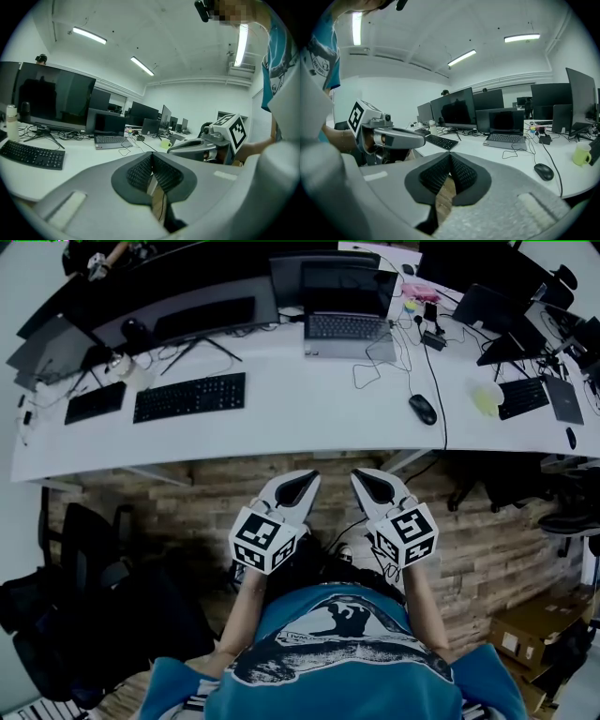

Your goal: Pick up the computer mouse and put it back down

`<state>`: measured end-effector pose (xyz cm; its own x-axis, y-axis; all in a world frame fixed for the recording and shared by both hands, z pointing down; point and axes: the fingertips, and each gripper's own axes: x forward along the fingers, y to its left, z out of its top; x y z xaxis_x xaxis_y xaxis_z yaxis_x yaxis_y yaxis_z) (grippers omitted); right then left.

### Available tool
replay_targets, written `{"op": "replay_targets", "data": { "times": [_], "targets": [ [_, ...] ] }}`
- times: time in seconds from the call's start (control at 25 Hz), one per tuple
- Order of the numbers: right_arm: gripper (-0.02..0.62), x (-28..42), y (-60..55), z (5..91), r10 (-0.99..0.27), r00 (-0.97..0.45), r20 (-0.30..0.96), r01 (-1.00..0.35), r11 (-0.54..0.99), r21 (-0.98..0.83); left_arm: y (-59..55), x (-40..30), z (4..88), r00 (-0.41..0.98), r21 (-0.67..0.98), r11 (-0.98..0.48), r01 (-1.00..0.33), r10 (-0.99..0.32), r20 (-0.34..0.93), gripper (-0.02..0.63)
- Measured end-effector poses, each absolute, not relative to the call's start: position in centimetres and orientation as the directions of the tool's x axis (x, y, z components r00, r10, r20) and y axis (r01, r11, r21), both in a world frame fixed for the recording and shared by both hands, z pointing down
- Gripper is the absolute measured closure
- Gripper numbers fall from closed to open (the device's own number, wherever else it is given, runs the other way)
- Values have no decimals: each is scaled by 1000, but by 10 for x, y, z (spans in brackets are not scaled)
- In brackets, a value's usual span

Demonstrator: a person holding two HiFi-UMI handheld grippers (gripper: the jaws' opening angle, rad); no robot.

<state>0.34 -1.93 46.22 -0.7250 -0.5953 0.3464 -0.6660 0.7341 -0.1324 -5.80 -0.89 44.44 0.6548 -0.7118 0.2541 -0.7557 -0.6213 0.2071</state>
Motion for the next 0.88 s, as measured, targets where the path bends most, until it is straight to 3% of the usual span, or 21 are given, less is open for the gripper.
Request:
{"op": "replay_targets", "data": {
  "times": [0.88],
  "targets": [
    [595,33,-9,456,-600,-741,302,-659,736,-155,12,-25,443,646,173,-625,-761,-708,286,588]
  ]
}}
